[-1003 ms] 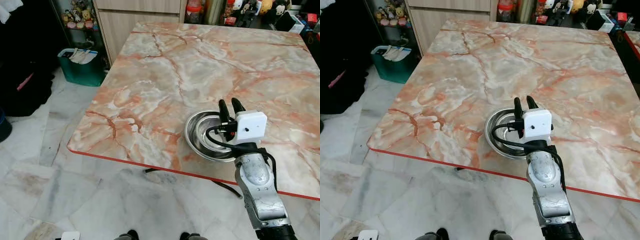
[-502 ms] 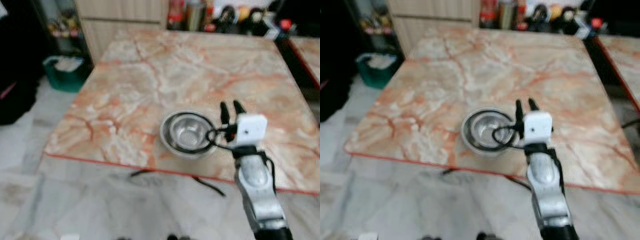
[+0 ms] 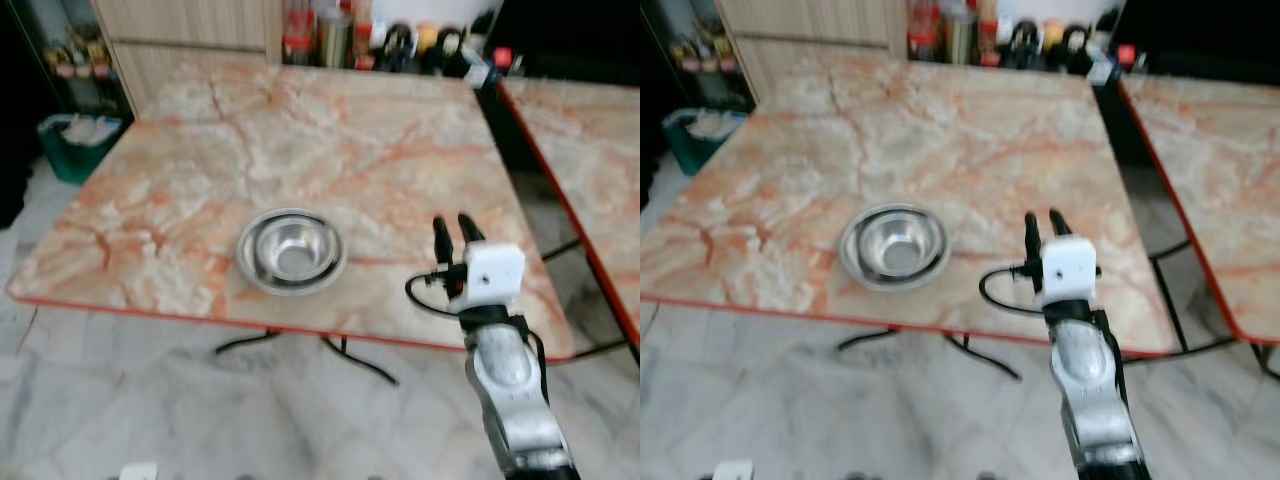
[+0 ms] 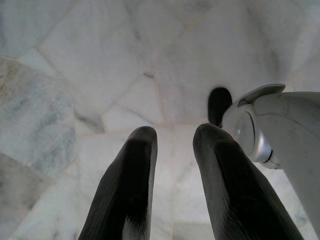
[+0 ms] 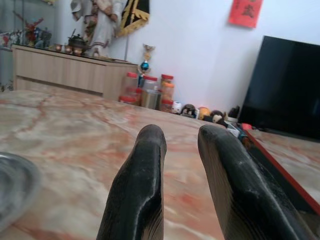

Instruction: Setting the table

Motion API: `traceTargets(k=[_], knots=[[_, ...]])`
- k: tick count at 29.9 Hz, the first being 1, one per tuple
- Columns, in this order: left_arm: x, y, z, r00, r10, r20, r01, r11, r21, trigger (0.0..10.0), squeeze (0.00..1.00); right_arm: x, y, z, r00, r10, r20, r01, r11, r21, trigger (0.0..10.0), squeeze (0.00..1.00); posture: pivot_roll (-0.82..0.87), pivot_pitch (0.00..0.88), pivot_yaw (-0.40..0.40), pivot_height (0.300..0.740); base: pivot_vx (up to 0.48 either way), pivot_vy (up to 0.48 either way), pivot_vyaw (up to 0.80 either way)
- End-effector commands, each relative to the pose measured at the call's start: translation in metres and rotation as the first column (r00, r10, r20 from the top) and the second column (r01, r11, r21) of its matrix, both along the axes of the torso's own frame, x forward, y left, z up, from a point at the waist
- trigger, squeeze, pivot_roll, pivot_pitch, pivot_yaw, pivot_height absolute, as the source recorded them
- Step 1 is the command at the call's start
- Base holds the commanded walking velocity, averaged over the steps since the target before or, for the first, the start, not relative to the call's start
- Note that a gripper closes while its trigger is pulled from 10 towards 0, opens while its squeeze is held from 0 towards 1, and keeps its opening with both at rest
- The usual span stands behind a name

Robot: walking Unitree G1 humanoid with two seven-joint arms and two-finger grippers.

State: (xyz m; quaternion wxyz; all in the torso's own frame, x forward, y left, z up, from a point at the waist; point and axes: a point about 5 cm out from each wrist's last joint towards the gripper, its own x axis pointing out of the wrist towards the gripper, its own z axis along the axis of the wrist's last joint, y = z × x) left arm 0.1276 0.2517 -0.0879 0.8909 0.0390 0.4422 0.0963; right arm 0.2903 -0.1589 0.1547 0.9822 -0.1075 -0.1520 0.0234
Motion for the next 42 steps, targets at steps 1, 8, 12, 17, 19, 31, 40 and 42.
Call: traceTargets(k=[1,8,12,17,19,31,40,42], knots=[[0.01,-0.015,0.0,0.999,-0.005,0.037,0.006,1.0,-0.019,10.0,0.0,-0.001,-0.007,-0.003,1.0,-0.018,-0.01,0.018,1.0,0.0,10.0,0.0,-0.04,0.166,-0.002,0.74,0.0,-0.368,0.0],[0.025,-0.025,0.003,0.998,-0.014,0.068,0.016,1.0,-0.025,10.0,0.0,-0.006,-0.009,-0.014,0.999,-0.023,-0.049,0.024,1.0,0.005,10.0,0.0,-0.05,0.171,0.0,0.74,0.0,-0.366,0.0],[0.024,-0.024,0.002,0.998,-0.011,0.059,0.012,1.0,-0.026,10.0,0.0,-0.008,-0.01,-0.025,0.996,-0.03,-0.084,0.03,1.0,0.004,10.0,0.0,-0.04,0.172,-0.001,0.74,0.0,-0.361,0.0],[0.024,-0.024,0.002,0.998,-0.011,0.057,0.013,1.0,-0.024,10.0,0.0,-0.011,-0.013,-0.038,0.991,-0.038,-0.129,0.037,0.999,-0.007,10.0,0.0,-0.04,0.173,-0.001,0.74,0.0,-0.361,0.0],[0.024,-0.024,0.002,0.998,-0.011,0.057,0.012,1.0,-0.023,10.0,0.0,-0.011,-0.013,-0.039,0.99,-0.039,-0.132,0.038,0.999,-0.007,10.0,0.0,-0.04,0.173,-0.001,0.74,0.0,-0.356,0.0],[0.022,-0.025,0.001,0.999,-0.012,0.051,0.013,1.0,-0.028,10.0,0.0,-0.032,-0.035,-0.103,0.923,-0.115,-0.367,0.127,0.992,0.007,10.0,0.0,-0.05,0.178,-0.004,0.74,0.0,-0.349,0.0],[0.027,-0.028,0.003,0.998,-0.022,0.066,0.024,0.999,-0.025,10.0,0.0,-0.046,-0.042,-0.162,0.77,-0.109,-0.629,0.183,0.982,0.055,10.0,0.0,-0.05,0.175,0.0,0.74,0.0,-0.262,0.0],[0.028,-0.029,0.003,0.997,-0.037,0.061,0.038,0.999,-0.022,10.0,0.0,-0.051,-0.042,-0.176,0.713,-0.104,-0.693,0.207,0.976,0.066,10.0,0.0,-0.05,0.174,0.001,0.74,0.0,0.0,0.0]])
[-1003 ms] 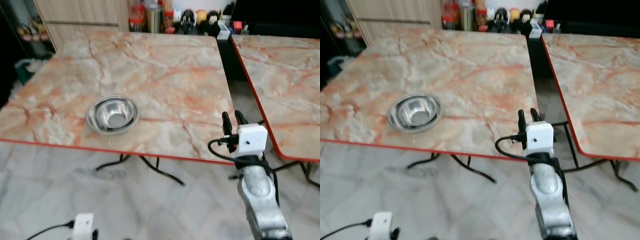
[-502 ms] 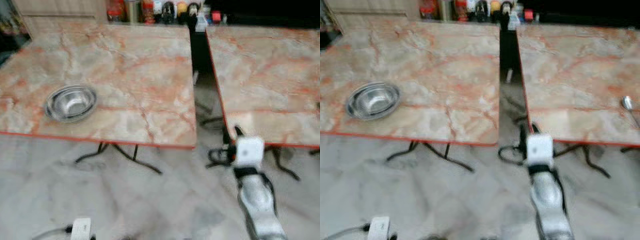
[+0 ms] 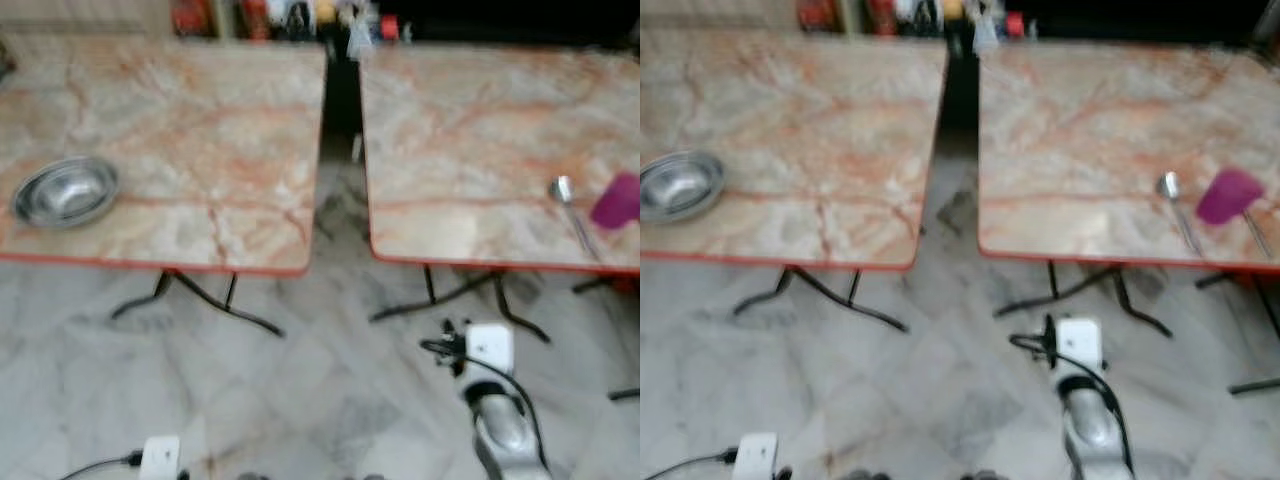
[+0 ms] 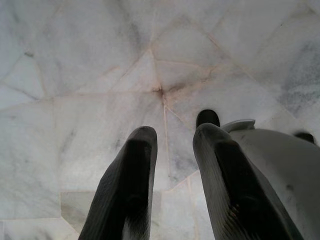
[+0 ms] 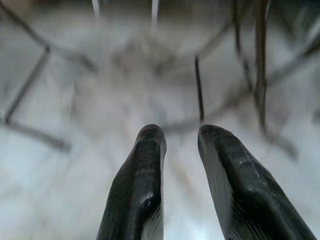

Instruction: Setting the table

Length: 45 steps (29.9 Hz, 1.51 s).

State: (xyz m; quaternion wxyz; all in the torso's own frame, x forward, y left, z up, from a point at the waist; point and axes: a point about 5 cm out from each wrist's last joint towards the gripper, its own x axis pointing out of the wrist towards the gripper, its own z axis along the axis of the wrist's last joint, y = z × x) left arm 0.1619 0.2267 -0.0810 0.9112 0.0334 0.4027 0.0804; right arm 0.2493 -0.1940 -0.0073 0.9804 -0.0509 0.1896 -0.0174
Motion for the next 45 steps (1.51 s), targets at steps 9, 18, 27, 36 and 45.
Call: traceTargets(k=[9,18,27,36,45], knots=[[0.001,-0.007,-0.002,1.0,-0.006,-0.014,0.006,1.0,-0.017,10.0,0.0,-0.039,0.003,-0.055,0.938,-0.023,-0.346,0.04,0.998,0.042,10.0,0.0,-0.04,0.18,0.002,0.74,0.0,0.0,0.0],[0.003,-0.008,-0.002,0.999,-0.022,-0.031,0.022,1.0,-0.012,10.0,0.0,-0.043,0.016,-0.061,0.928,-0.055,-0.368,0.081,0.995,0.054,10.0,0.0,-0.05,0.202,0.007,0.74,0.0,0.0,0.0],[0.006,-0.008,-0.001,0.999,-0.021,-0.032,0.02,1.0,-0.014,10.0,0.0,-0.046,0.017,-0.063,0.921,-0.013,-0.39,0.039,0.998,0.058,10.0,0.0,-0.05,0.201,0.004,0.74,0.0,0.0,0.0],[0.001,-0.012,-0.005,0.997,-0.028,-0.078,0.028,1.0,0.003,10.0,0.0,-0.059,-0.01,-0.067,0.886,-0.206,-0.417,0.246,0.968,0.044,10.0,0.0,-0.04,0.169,-0.007,0.74,0.071,0.0,0.0],[-0.001,-0.011,-0.006,0.996,-0.03,-0.085,0.031,1.0,0.007,10.0,0.0,-0.061,-0.012,-0.068,0.878,-0.219,-0.426,0.26,0.965,0.04,10.0,0.0,-0.04,0.154,-0.005,0.74,0.334,0.0,0.0]])
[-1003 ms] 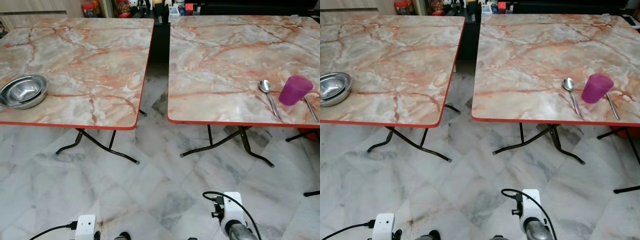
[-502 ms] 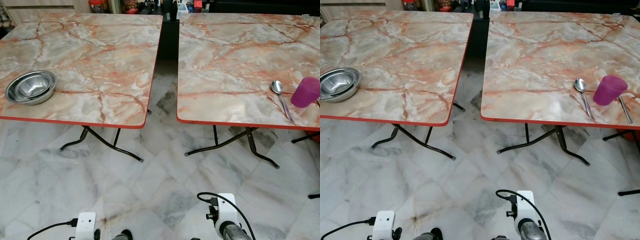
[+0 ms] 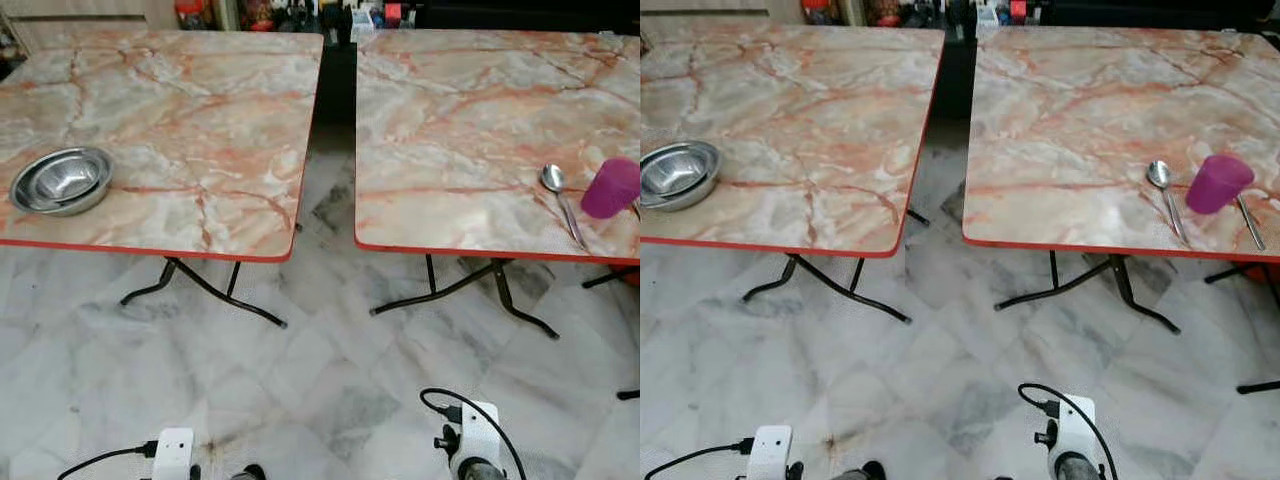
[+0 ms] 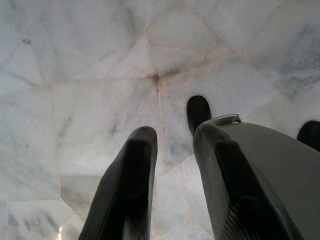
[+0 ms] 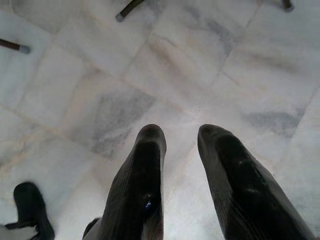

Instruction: Setting the table

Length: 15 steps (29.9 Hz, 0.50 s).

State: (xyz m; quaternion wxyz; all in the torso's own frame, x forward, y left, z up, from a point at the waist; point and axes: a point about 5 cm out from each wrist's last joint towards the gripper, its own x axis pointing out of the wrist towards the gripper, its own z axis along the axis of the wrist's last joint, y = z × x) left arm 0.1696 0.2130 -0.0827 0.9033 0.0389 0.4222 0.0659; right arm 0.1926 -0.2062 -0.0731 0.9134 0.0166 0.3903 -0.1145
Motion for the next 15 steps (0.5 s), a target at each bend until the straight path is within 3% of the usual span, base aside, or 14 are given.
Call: traceTargets(k=[1,15], knots=[[-0.0093,0.0024,-0.0042,0.999,-0.003,-0.042,0.003,1.0,0.013,10.0,0.0,-0.0041,0.0004,-0.0027,1.0,-0.009,-0.023,0.009,1.0,0.0,10.0,0.0,-0.04,0.154,-0.005,0.74,0.334,0.0,0.0],[-0.015,0.0067,-0.0062,0.997,-0.006,-0.072,0.008,1.0,0.018,10.0,0.0,-0.0046,0.0025,-0.0033,1.0,-0.002,-0.027,0.002,1.0,0.001,10.0,0.0,-0.04,0.163,-0.003,0.74,0.358,0.0,0.0]])
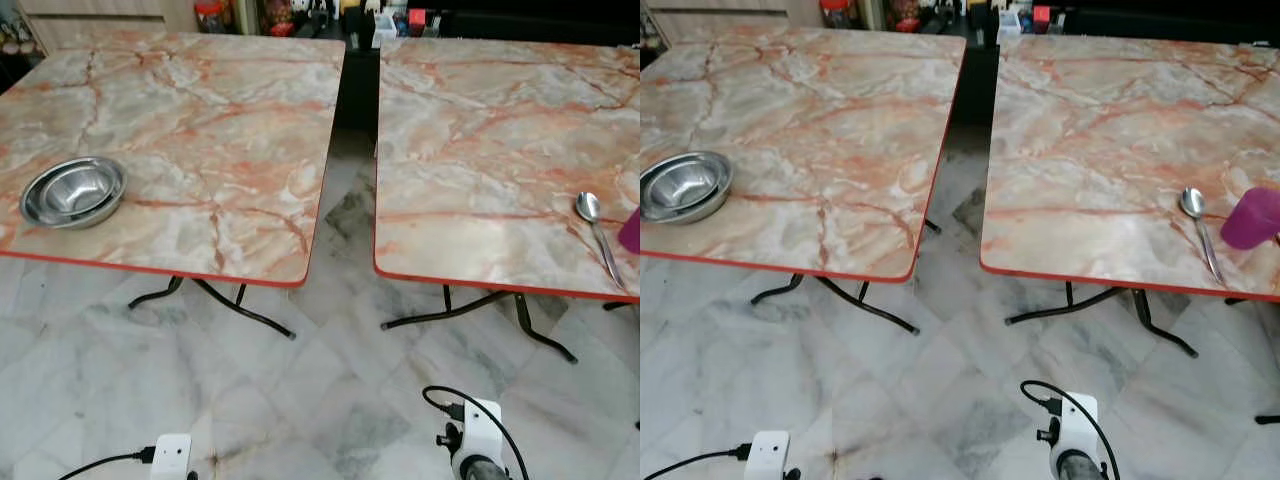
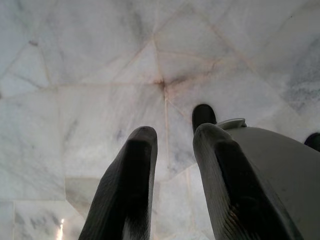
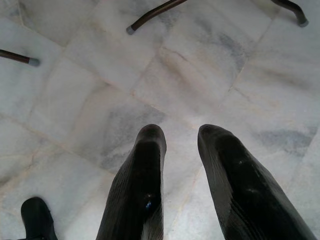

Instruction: Setting the table

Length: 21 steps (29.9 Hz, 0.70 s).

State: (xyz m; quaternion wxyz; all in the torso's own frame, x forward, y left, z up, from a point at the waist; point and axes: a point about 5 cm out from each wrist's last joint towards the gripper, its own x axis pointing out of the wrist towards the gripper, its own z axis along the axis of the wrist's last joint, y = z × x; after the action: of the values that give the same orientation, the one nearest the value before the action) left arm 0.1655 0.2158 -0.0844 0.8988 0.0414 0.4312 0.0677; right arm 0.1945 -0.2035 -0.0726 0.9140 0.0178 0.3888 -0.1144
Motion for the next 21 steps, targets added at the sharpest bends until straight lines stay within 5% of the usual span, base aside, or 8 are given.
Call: traceTargets(k=[1,14,21], knots=[[-0.0113,0.0047,-0.0045,0.998,-0.009,-0.054,0.01,1.0,0.014,10.0,0.0,-0.0064,-0.0002,-0.0038,1.0,-0.002,-0.03,0.002,1.0,-0.001,10.0,0.0,-0.04,0.164,-0.002,0.74,0.371,0.0,0.0],[-0.0109,0.0057,-0.0042,0.999,-0.001,-0.053,0.001,1.0,0.01,10.0,0.0,-0.0045,0.0016,-0.0034,0.999,0.013,-0.033,-0.013,1.0,0.001,10.0,0.0,-0.04,0.167,-0.002,0.74,0.364,0.0,0.0],[-0.01,0.0027,-0.0045,0.999,-0.012,-0.053,0.012,1.0,0.002,10.0,0.0,-0.0039,0.0023,-0.0032,0.999,0.017,-0.031,-0.017,1.0,0.006,10.0,0.0,-0.04,0.17,-0.001,0.74,0.0,0.0,0.0]])
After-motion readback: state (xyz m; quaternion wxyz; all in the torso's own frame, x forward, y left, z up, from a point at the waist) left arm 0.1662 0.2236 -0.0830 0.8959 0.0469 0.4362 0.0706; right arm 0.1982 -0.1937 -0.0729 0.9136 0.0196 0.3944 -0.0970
